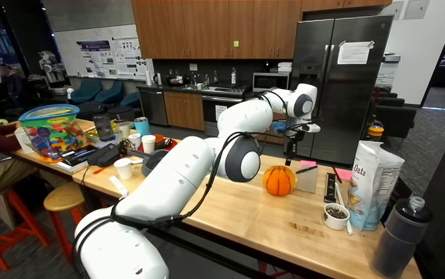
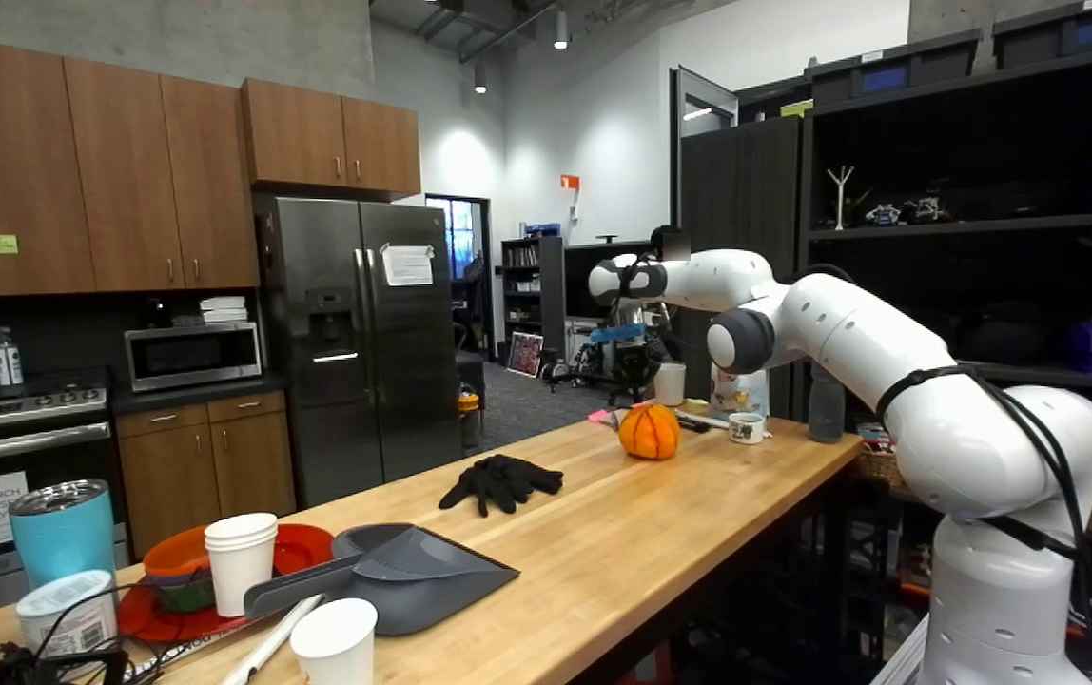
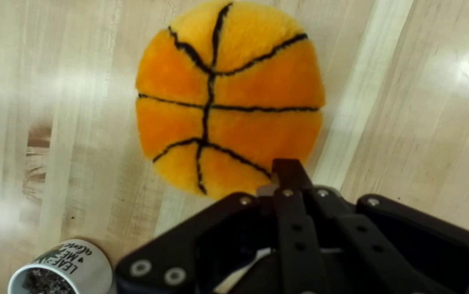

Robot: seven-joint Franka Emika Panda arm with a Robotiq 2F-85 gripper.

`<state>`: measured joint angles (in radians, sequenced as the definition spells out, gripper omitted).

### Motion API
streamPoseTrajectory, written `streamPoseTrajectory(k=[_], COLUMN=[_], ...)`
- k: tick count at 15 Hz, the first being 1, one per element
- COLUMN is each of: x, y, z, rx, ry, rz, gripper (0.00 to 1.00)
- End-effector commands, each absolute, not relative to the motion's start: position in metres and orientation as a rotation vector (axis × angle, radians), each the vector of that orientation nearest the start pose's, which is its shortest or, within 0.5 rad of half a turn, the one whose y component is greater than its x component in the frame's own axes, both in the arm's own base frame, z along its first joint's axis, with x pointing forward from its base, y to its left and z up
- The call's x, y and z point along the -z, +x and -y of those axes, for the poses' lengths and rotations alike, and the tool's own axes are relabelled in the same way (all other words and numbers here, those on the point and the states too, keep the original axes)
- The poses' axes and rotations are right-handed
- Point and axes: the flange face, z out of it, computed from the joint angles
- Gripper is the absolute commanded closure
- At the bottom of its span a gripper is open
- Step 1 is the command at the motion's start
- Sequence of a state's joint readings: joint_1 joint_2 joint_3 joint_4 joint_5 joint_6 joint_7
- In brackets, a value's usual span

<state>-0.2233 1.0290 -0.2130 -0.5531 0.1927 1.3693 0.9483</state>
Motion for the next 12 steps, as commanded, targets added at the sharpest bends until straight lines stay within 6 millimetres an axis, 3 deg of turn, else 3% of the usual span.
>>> streamPoseTrajectory(k=[1, 3, 4, 6, 12], x=[-0.403, -0.412, -0.417, -0.426, -0.437], y=[0.729, 0.729, 0.727, 0.721, 0.696], z=[0.209, 0.214, 0.219, 0.234, 0.275], rx=[-0.299, -0.259, -0.249, -0.233, -0.271], ry=[-2.557, -2.534, -2.52, -2.493, -2.494], rz=[-1.906, -1.916, -1.923, -1.956, -2.073], gripper=[1.0, 1.0, 0.75, 0.68, 0.29])
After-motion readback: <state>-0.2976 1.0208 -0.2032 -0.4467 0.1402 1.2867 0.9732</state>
